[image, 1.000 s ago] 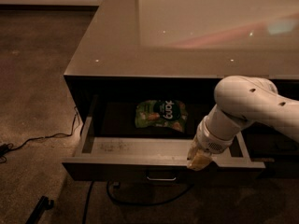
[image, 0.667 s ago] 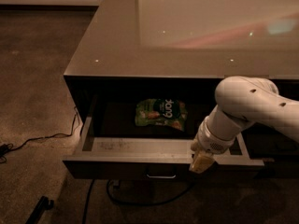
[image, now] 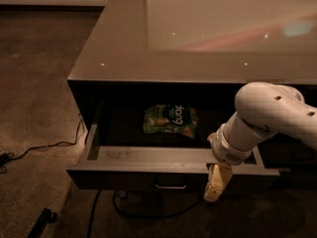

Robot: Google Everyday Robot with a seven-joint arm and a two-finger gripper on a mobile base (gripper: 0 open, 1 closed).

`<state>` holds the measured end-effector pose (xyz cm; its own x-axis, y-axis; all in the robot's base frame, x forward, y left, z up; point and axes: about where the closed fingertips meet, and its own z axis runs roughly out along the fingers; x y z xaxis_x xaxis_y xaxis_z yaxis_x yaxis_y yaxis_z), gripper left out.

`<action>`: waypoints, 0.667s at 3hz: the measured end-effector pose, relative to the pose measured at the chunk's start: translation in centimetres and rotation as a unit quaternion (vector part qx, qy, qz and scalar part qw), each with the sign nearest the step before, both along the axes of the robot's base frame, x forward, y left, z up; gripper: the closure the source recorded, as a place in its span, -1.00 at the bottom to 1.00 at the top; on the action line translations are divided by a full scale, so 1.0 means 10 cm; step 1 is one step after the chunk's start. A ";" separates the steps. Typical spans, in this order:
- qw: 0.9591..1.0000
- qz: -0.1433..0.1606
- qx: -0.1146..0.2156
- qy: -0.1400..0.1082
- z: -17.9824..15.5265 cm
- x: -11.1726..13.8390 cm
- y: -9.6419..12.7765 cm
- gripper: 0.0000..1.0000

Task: Open top drawer

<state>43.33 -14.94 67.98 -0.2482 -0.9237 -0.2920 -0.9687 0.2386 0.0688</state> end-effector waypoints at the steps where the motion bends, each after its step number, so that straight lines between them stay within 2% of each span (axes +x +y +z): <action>1: 1.000 -0.002 0.007 -0.029 0.19 0.01 0.02 -1.00; 2: 0.998 -0.010 0.014 -0.064 0.38 0.04 0.04 -0.63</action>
Offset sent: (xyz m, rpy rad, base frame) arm 0.0100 0.0045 0.0628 0.0484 -0.2167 -0.0432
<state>43.75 -14.58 71.79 -0.2253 -0.9101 -0.3477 -0.9652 0.2571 -0.0476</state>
